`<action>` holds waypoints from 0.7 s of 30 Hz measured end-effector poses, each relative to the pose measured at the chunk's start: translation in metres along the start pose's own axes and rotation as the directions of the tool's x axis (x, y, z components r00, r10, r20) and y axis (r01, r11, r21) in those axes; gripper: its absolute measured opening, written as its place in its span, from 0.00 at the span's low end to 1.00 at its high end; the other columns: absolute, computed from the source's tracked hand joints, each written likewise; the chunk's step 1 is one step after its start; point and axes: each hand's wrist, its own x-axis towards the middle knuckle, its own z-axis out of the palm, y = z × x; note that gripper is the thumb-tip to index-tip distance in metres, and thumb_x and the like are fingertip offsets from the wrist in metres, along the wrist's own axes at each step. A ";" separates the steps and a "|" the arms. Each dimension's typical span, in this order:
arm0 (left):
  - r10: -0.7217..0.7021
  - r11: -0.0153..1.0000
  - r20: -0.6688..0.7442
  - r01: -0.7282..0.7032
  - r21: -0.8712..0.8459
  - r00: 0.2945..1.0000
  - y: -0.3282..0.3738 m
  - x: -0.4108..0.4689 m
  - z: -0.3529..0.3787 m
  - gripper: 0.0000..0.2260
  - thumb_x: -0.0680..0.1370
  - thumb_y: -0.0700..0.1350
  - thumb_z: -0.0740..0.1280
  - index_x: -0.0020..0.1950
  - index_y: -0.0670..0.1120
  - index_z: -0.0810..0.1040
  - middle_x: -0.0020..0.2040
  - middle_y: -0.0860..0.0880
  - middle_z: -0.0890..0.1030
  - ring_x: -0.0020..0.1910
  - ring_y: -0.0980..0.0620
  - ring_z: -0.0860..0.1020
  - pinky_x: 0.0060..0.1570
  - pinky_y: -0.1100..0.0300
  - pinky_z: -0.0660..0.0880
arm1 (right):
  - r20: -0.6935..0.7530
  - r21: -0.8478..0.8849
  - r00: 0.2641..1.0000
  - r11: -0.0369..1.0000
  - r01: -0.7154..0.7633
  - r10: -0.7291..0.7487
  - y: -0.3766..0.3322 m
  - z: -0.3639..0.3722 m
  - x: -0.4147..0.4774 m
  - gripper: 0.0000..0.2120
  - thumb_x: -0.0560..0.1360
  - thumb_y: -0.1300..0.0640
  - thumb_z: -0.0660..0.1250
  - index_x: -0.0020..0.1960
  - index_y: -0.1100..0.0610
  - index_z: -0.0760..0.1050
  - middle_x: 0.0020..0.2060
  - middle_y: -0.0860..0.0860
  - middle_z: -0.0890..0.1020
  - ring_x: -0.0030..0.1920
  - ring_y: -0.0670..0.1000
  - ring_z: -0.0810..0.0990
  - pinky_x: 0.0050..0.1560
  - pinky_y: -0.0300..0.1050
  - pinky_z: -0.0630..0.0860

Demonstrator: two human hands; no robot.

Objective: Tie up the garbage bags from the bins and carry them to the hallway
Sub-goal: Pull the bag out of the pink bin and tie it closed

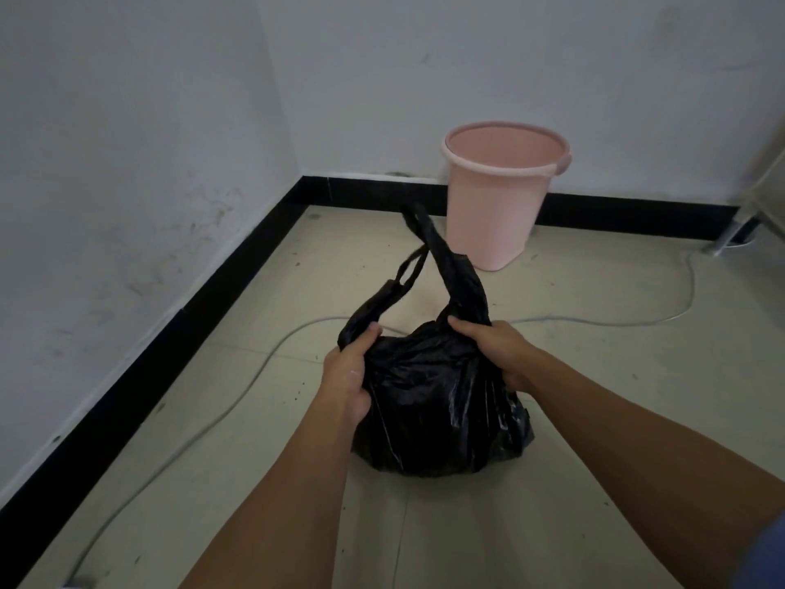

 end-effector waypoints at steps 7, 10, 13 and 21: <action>-0.013 0.984 0.033 0.019 -0.174 0.999 0.004 0.006 0.010 0.13 0.81 0.47 0.63 0.37 0.44 0.74 0.36 0.47 0.80 0.38 0.48 0.77 0.49 0.50 0.77 | 0.007 -0.117 0.996 0.989 0.086 -0.086 -0.008 0.007 -0.006 0.13 0.73 0.64 0.71 0.57 0.64 0.79 0.49 0.61 0.84 0.49 0.61 0.84 0.57 0.58 0.80; -0.034 0.993 0.037 0.038 -0.112 0.999 0.005 0.003 0.011 0.10 0.79 0.47 0.65 0.40 0.44 0.75 0.30 0.49 0.73 0.30 0.50 0.71 0.38 0.57 0.74 | 0.080 0.051 0.993 0.995 0.084 -0.088 -0.016 0.008 -0.007 0.16 0.70 0.67 0.73 0.57 0.62 0.80 0.51 0.61 0.85 0.52 0.62 0.84 0.58 0.58 0.79; -0.026 0.997 0.045 0.029 -0.071 0.999 0.004 0.000 0.011 0.11 0.79 0.49 0.66 0.40 0.45 0.75 0.30 0.49 0.72 0.29 0.50 0.71 0.36 0.58 0.72 | 0.098 0.160 0.993 0.986 0.046 -0.062 -0.022 0.010 -0.009 0.17 0.72 0.59 0.74 0.59 0.64 0.79 0.52 0.60 0.85 0.53 0.60 0.84 0.58 0.54 0.79; -0.006 0.991 0.293 0.045 -0.126 0.956 0.010 -0.013 0.008 0.04 0.79 0.44 0.65 0.49 0.45 0.79 0.45 0.47 0.83 0.50 0.46 0.81 0.58 0.47 0.75 | 0.037 0.587 0.999 0.809 -0.038 0.020 -0.031 0.008 -0.011 0.12 0.80 0.58 0.59 0.52 0.61 0.81 0.43 0.55 0.85 0.46 0.54 0.82 0.45 0.49 0.78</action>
